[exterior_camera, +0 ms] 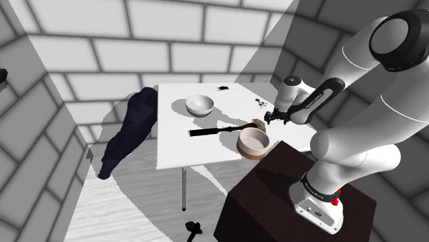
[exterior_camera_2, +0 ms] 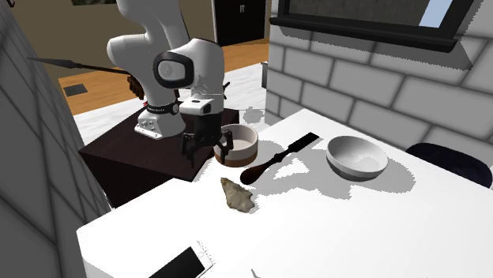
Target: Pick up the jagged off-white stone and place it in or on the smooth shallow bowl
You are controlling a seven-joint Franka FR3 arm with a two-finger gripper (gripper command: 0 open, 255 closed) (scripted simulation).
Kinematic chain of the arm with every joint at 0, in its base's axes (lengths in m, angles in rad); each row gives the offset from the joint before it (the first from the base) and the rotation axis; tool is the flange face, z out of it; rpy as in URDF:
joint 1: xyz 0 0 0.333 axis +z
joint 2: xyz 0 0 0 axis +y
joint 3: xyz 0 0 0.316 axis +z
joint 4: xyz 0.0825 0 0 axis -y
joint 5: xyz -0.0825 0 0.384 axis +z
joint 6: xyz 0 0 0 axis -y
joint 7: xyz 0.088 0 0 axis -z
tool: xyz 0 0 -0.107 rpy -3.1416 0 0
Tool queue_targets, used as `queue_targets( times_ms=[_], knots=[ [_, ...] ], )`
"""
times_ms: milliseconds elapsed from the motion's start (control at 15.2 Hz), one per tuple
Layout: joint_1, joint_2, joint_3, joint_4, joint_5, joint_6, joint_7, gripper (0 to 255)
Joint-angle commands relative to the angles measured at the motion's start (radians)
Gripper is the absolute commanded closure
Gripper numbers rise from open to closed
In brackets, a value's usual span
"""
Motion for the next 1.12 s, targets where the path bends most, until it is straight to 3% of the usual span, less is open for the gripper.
queue_targets(
  times_ms=[0,264,330,924,990,1056],
  knots=[
    [-0.003,0.004,0.000,0.002,-0.010,0.002,0.007,0],
    [-0.003,0.004,0.000,0.002,-0.010,0.002,0.007,0],
    [-0.003,0.004,0.000,0.002,-0.009,0.002,0.007,255],
    [-0.003,0.004,0.000,0.002,-0.010,0.002,0.007,255],
    [-0.003,0.004,0.000,0.002,-0.010,0.002,0.007,0],
    [0.037,0.058,-0.038,0.033,0.207,0.014,-0.252,0]
  ],
)
